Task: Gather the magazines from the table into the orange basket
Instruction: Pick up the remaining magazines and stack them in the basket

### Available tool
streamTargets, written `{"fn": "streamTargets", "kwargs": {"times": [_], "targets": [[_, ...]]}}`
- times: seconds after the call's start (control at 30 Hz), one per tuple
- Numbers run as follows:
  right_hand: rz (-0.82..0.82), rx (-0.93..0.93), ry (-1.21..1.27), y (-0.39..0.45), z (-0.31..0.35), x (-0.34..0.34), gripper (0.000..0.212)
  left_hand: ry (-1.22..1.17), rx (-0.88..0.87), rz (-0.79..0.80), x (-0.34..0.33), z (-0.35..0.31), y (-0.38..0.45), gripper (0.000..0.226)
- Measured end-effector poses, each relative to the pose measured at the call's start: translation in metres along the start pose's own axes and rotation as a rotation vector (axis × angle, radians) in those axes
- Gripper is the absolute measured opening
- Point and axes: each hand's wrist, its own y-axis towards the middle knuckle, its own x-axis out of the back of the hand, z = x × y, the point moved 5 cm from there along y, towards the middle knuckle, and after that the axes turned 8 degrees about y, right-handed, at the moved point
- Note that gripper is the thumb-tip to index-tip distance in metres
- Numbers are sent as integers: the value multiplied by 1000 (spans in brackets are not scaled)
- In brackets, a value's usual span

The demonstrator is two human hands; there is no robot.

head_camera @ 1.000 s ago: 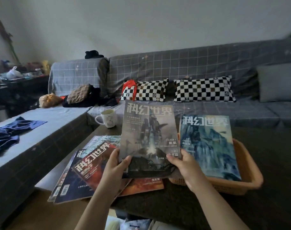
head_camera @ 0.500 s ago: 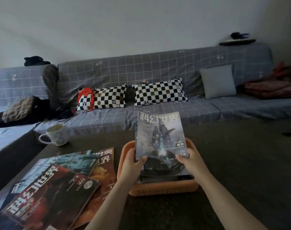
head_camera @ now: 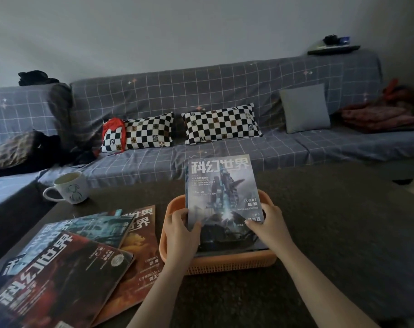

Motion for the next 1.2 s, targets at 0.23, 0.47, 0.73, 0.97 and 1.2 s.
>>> {"fn": "streamTargets", "kwargs": {"times": [0.23,0.47,0.73,0.97,1.2], "targets": [[125,-124,-68,6,-5,-9,55,-55,17,110,-9,5,2,57],[156,-128,43,9,-11,-12,42,-92,30,103,-8,7,5,41],[185,-154,154,5,-6,-11,31,-78,14,130,0,-2,-2,52],[-67,-11,187,-19,17,-18,53,-213,10,82,16,-8,-18,64],[7,181,252,-45,62,-74,41,-347,81,-11,64,26,-37,38]]}}
